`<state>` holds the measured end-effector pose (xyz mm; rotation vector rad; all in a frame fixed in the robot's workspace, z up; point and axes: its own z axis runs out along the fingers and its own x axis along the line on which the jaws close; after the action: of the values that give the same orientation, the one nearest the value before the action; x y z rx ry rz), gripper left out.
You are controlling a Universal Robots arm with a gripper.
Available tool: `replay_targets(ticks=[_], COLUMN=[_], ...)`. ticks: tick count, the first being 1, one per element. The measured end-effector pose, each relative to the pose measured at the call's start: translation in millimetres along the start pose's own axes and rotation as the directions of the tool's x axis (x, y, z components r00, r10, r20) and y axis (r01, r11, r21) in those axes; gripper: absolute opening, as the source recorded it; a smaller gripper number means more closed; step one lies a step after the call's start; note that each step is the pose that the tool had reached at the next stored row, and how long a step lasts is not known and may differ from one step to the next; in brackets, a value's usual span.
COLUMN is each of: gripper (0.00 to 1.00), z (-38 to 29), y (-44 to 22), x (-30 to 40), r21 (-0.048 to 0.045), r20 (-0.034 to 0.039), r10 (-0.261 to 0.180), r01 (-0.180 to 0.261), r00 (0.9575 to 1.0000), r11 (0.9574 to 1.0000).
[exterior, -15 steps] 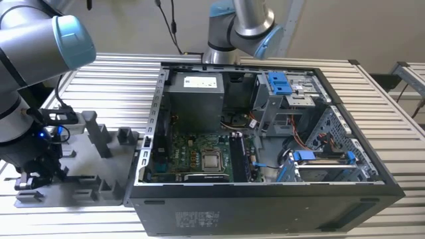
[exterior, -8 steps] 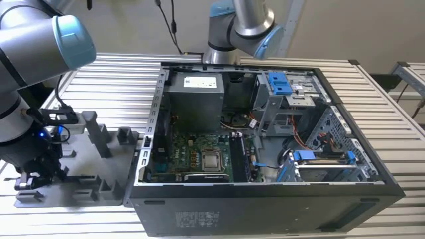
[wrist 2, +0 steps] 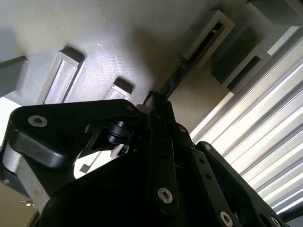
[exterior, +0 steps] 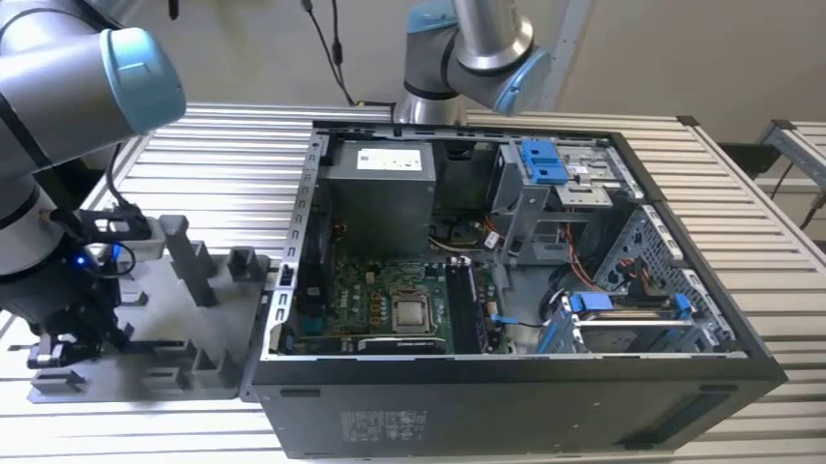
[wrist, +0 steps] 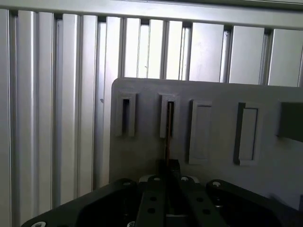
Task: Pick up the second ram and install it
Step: 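Pick up the second ram and move it above second insertion slot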
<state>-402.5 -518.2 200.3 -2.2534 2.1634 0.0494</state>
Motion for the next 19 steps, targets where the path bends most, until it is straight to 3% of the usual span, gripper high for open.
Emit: replay_targets(ticks=[10,19], gripper=[0.14,0.14], z=[-20.3,-30.5], y=[0.2,0.4], x=[-0.7,-1.0], r21=[-0.0001,-0.0001], r20=[-0.0001,0.0002], r10=[0.000,0.000], r01=[0.000,0.000], r00=[1.0000,1.0000], r11=[1.0000,1.0000])
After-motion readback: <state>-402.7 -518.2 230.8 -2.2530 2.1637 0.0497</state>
